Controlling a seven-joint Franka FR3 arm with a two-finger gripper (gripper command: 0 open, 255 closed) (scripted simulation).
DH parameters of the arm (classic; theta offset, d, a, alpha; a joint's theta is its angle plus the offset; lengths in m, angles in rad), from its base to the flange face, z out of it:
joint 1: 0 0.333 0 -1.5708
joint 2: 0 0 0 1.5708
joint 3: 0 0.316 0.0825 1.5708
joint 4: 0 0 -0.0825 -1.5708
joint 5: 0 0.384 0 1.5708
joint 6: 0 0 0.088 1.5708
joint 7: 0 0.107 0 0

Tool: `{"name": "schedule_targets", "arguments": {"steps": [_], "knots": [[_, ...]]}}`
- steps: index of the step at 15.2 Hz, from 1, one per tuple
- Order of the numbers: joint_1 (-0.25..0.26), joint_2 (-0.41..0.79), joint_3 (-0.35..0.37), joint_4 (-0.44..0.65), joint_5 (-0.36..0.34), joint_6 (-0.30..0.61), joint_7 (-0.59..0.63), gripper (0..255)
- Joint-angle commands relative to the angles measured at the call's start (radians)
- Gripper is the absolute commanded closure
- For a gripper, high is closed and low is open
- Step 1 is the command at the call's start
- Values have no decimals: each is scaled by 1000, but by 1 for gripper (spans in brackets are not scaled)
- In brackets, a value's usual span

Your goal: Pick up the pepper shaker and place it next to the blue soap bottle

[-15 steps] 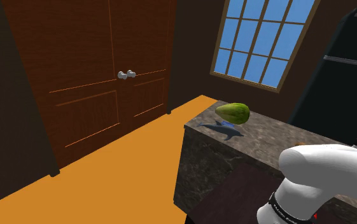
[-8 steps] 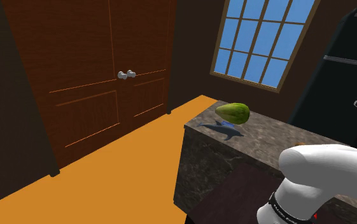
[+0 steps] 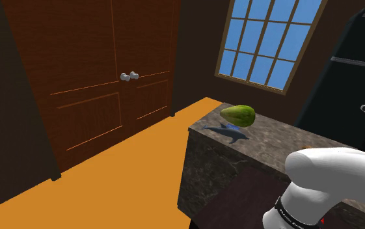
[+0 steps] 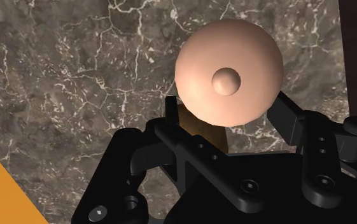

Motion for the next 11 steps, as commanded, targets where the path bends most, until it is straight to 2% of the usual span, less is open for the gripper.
{"name": "schedule_targets", "arguments": {"steps": [1, 2, 7, 11], "knots": [[0, 0, 0, 0, 0, 0, 0, 255], [0, 0, 0, 0, 0, 0, 0, 0], [0, 0, 0, 0, 0, 0, 0, 0], [-19, -26, 121, 54, 90, -108, -25, 0]]}}
